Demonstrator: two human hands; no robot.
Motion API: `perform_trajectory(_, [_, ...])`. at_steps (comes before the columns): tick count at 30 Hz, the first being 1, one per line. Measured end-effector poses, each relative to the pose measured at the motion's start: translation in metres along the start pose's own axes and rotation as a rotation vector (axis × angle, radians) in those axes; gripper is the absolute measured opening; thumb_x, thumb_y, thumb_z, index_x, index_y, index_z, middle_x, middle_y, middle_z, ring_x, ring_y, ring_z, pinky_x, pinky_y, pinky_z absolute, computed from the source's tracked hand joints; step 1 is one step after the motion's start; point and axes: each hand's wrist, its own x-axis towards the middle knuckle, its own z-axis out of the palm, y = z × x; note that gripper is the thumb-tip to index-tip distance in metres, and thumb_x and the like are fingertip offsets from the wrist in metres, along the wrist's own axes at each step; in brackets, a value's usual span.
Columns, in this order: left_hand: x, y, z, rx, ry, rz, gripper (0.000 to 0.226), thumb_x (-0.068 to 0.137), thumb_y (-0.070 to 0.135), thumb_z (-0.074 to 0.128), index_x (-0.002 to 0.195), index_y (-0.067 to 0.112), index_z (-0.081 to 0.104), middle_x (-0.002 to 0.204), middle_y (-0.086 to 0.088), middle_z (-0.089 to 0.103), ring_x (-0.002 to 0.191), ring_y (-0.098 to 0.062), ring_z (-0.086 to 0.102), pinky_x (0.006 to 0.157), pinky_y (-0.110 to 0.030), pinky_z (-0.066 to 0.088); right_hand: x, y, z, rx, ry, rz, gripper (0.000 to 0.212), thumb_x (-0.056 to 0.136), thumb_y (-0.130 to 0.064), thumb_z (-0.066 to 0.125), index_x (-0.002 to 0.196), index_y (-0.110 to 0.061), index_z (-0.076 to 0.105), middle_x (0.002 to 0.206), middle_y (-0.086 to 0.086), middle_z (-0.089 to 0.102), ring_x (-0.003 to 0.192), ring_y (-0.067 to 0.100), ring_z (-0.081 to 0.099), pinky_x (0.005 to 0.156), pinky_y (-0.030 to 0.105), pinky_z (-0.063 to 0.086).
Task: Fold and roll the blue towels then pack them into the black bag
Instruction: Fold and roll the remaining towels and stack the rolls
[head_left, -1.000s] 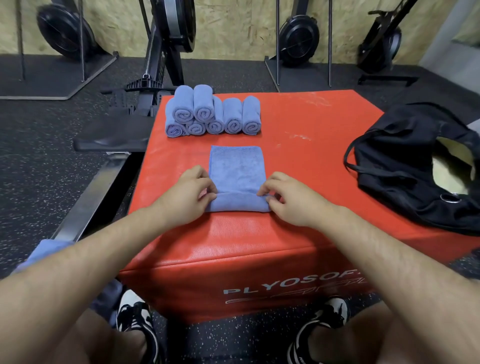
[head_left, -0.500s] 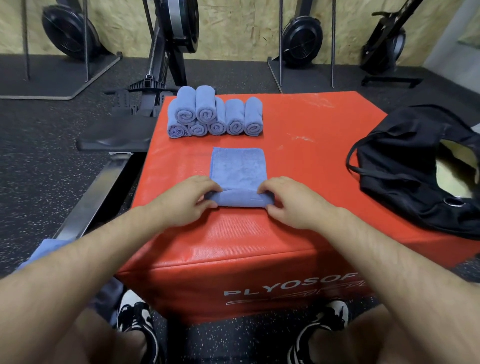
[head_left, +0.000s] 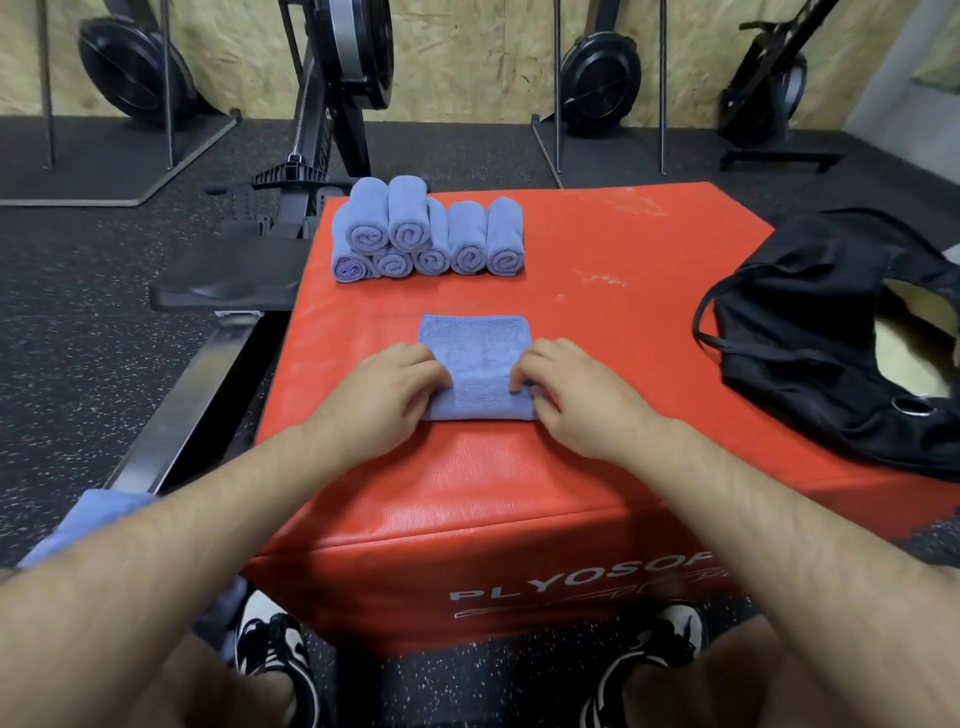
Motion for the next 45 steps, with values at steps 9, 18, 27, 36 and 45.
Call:
perform_trajectory(9, [0.009, -0.011, -0.002, -0.045, -0.164, -0.105, 0.044, 0.084, 0.03, 0.077, 0.123, 0.015, 0.063, 0.112, -0.002, 0.062, 0.104, -0.024, 0.057, 0.093, -0.039, 0.045, 0.01, 0.006, 0.0, -0.034, -0.124, 0.059, 0.034, 0.081, -0.027, 0.068, 0.113, -0.021, 0.055, 0.108, -0.001, 0.061, 0.103, 0.021, 0.052, 0.09, 0.038, 0.046])
perform_trajectory(18, [0.013, -0.015, 0.001, -0.157, -0.088, -0.173, 0.019, 0.09, 0.031, 0.054, 0.103, 0.021, 0.064, 0.102, 0.007, 0.056, 0.097, -0.016, 0.047, 0.09, -0.039, 0.042, 0.023, 0.008, -0.002, 0.074, -0.202, 0.145, 0.024, 0.086, -0.018, 0.057, 0.109, -0.017, 0.065, 0.106, -0.003, 0.056, 0.102, 0.019, 0.046, 0.094, 0.031, 0.04])
perform_trajectory(27, [0.027, -0.014, 0.001, 0.111, -0.107, -0.077, 0.037, 0.086, 0.052, 0.046, 0.11, 0.029, 0.063, 0.101, 0.011, 0.059, 0.097, -0.017, 0.054, 0.078, -0.036, 0.041, 0.032, 0.007, -0.001, -0.147, -0.133, -0.036, 0.031, 0.081, -0.042, 0.065, 0.106, -0.026, 0.056, 0.106, -0.006, 0.055, 0.099, 0.02, 0.049, 0.086, 0.038, 0.046])
perform_trajectory(36, [0.054, -0.033, 0.006, 0.03, -0.112, -0.037, 0.043, 0.094, 0.05, 0.042, 0.131, 0.033, 0.055, 0.133, 0.012, 0.056, 0.121, -0.014, 0.048, 0.088, -0.035, 0.034, 0.077, 0.035, -0.006, -0.014, -0.321, 0.211, 0.035, 0.086, -0.033, 0.053, 0.12, -0.031, 0.062, 0.111, -0.004, 0.067, 0.11, 0.021, 0.049, 0.096, 0.037, 0.044])
perform_trajectory(45, [0.081, -0.048, 0.01, 0.081, -0.146, -0.008, 0.049, 0.094, 0.06, 0.038, 0.128, 0.03, 0.058, 0.122, 0.013, 0.062, 0.112, -0.015, 0.056, 0.09, -0.037, 0.04, 0.083, 0.042, 0.009, -0.009, 0.011, 0.053, 0.024, 0.09, -0.034, 0.055, 0.113, -0.028, 0.057, 0.114, -0.005, 0.058, 0.106, 0.022, 0.051, 0.094, 0.045, 0.046])
